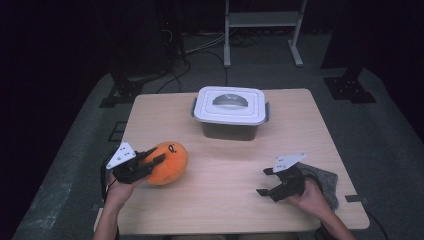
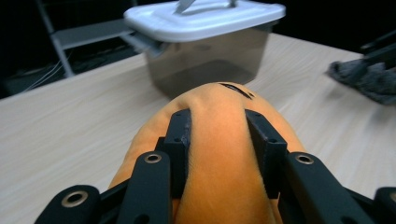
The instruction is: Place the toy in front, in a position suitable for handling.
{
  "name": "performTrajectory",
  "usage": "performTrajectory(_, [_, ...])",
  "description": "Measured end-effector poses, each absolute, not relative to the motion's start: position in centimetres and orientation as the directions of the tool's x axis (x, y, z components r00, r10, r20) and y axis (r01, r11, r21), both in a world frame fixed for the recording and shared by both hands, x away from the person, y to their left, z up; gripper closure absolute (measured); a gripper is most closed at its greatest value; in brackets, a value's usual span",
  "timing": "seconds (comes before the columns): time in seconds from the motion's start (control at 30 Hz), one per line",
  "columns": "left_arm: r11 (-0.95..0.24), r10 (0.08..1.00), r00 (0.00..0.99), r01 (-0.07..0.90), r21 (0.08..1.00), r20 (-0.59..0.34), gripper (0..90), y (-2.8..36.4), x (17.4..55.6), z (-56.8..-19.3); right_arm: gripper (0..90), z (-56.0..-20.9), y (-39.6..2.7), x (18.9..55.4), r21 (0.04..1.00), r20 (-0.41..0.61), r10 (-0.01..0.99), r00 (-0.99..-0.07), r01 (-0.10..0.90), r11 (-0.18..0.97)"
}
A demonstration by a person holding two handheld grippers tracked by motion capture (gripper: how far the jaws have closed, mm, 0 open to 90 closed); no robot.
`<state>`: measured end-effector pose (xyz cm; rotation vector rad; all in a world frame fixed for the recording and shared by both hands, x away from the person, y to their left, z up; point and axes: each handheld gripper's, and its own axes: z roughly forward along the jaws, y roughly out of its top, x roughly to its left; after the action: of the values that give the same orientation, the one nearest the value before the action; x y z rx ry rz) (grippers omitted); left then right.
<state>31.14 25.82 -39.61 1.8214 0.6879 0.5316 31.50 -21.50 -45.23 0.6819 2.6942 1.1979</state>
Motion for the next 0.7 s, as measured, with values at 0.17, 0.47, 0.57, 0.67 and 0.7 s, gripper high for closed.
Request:
performTrajectory(0.17, [-0.282, 0.629, 0.777, 0.184, 0.942, 0.036, 65.0, 23.7, 31.0, -39.1, 19.6, -45.1, -21.7, 31.5, 0.734, 0.078, 0.448, -0.891, 0.355, 0.579])
performTrajectory(0.47, [-0.313, 0.548, 0.835, 0.149, 0.938, 0.05, 65.0, 20.1, 30.9, -38.9, 19.5, -45.1, -22.0, 31.6, 0.737, 0.087, 0.454, -0.887, 0.364, 0.569])
performTrajectory(0.57, [-0.303, 0.52, 0.853, 0.136, 0.943, 0.044, 65.1, 18.8, 30.8, -38.6, 19.5, -45.1, -22.4, 31.7, 0.744, 0.097, 0.46, -0.883, 0.371, 0.556])
performTrajectory(0.67, [-0.321, 0.486, 0.872, 0.125, 0.939, 0.05, 65.0, 17.2, 30.9, -38.5, 19.5, -45.0, -22.8, 31.9, 0.749, 0.101, 0.467, -0.879, 0.376, 0.546])
performTrajectory(0.7, [-0.329, 0.474, 0.879, 0.12, 0.937, 0.054, 65.0, 16.7, 31.0, -38.5, 19.5, -45.0, -22.9, 31.9, 0.75, 0.101, 0.469, -0.877, 0.377, 0.543])
